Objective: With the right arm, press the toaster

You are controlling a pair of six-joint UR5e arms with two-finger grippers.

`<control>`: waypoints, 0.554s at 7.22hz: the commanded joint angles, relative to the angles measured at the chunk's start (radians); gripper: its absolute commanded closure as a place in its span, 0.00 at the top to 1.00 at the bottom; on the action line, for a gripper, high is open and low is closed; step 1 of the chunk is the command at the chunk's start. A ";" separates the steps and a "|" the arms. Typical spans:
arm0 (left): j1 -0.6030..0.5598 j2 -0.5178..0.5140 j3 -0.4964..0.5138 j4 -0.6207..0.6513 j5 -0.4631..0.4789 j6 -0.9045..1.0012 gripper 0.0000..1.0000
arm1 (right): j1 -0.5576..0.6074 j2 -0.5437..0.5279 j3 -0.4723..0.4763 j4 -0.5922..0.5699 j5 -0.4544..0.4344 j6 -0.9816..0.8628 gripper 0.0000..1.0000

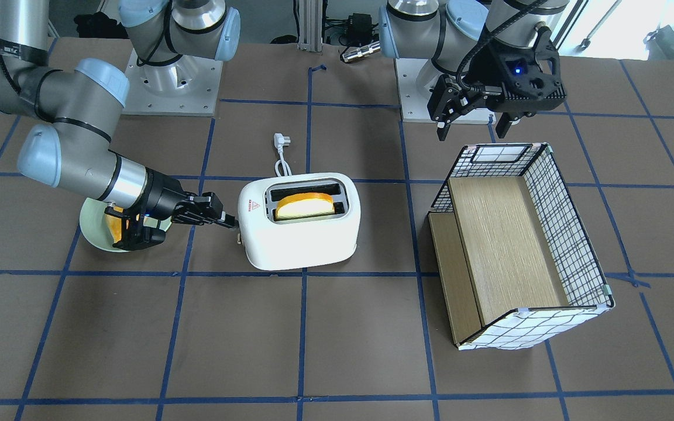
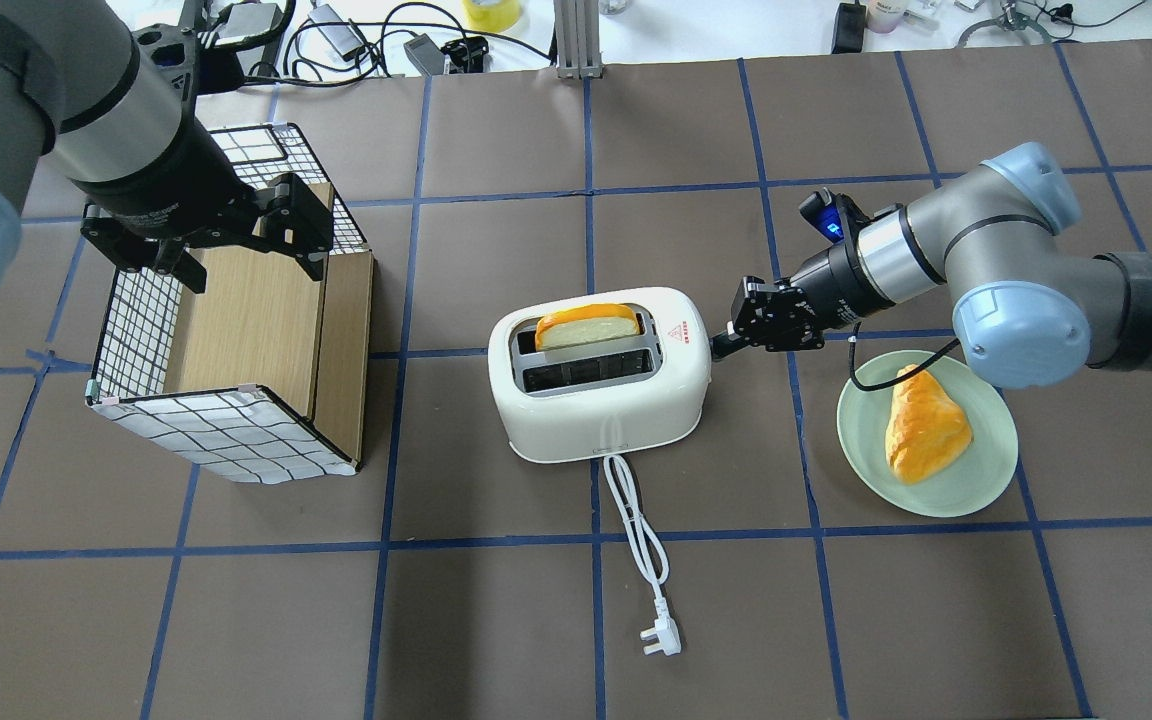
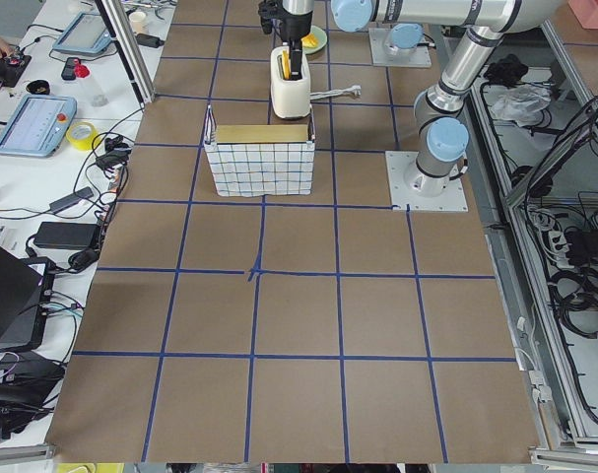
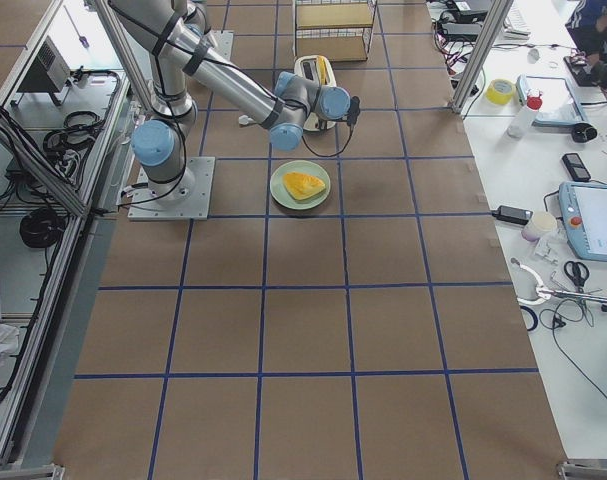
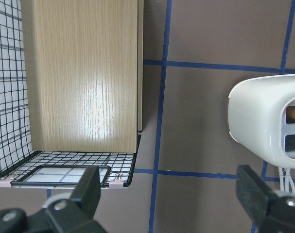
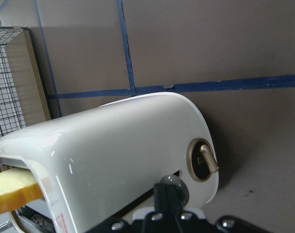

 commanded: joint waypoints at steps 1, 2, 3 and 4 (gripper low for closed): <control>0.000 0.000 0.000 0.000 0.000 0.000 1.00 | 0.000 0.001 0.003 -0.012 0.000 0.003 0.00; 0.000 0.000 0.000 0.000 0.001 0.000 1.00 | 0.000 -0.007 -0.006 -0.012 -0.009 0.018 0.00; 0.000 0.000 0.000 0.000 0.001 0.000 1.00 | 0.006 -0.025 -0.032 -0.015 -0.108 0.129 0.00; 0.000 0.000 0.000 0.000 0.001 0.000 1.00 | 0.038 -0.063 -0.076 -0.012 -0.182 0.205 0.00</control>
